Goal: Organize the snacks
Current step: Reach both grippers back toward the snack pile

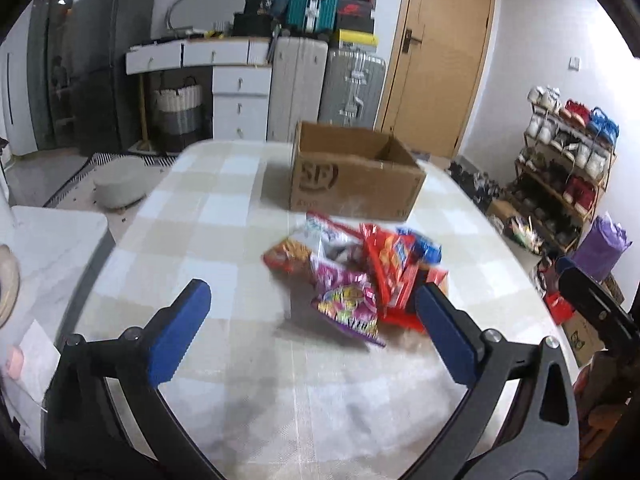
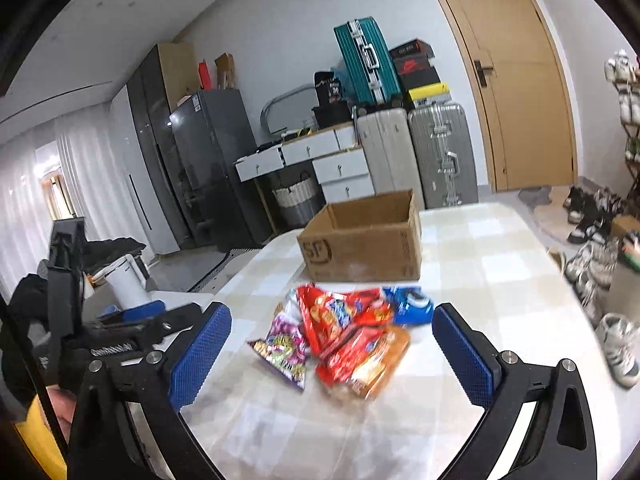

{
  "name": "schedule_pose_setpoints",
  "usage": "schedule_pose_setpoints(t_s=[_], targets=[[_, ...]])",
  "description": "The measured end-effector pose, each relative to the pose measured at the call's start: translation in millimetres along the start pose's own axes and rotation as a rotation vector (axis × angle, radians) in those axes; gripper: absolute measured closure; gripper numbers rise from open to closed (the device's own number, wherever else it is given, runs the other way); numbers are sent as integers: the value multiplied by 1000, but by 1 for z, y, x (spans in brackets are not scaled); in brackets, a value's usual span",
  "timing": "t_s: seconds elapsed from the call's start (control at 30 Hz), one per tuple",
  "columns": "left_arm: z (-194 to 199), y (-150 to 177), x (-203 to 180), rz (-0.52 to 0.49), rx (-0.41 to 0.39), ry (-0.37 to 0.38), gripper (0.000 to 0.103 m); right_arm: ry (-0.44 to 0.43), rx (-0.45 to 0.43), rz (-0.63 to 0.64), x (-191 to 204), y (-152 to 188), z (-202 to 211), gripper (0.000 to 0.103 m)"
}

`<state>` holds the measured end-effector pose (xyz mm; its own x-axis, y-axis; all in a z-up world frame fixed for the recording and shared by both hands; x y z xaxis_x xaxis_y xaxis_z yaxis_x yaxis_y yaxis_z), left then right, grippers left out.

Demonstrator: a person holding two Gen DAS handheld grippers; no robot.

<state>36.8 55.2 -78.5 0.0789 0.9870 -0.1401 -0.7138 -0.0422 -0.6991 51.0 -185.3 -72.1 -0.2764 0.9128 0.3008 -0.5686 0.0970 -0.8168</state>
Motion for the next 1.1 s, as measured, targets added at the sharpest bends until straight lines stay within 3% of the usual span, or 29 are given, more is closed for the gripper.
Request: schedule_pose_setpoints(t_s=[0.67, 0.8, 0.87, 0.97, 1.0, 1.03, 1.1], targets=[[-132, -7, -3, 28, 227, 29, 1, -59, 116, -66, -31, 28, -69, 1], [-157, -12, 3, 67, 274, 99, 1, -70, 126, -70, -36, 28, -80, 1], [-174, -15, 5, 88, 306, 139, 8, -76, 127, -76, -39, 28, -84, 1], [-192, -14, 4, 107, 357, 200, 31, -87, 134, -95, -45, 30, -92, 1], [-193, -13, 5, 112, 361, 210, 35, -90, 138, -102, -48, 31, -95, 1], [-194, -14, 6, 115, 348, 216, 45, -92, 144, -110, -50, 32, -98, 1], [-198, -17, 6, 128, 358, 282, 59, -97, 158, -123, -53, 33, -104, 1]])
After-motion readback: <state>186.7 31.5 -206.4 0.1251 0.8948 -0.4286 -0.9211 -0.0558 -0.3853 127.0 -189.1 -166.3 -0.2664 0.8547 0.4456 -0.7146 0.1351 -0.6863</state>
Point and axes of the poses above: each gripper's, at about its wrist camera, not at the fingertips, and z roughly against the way its jaws point, x to its left, y to its underside, the point moved 1 cm from there along -z, roughly the way its jaws point, and after that the axes turned 6 degrees about x, right-handed, at the moved point
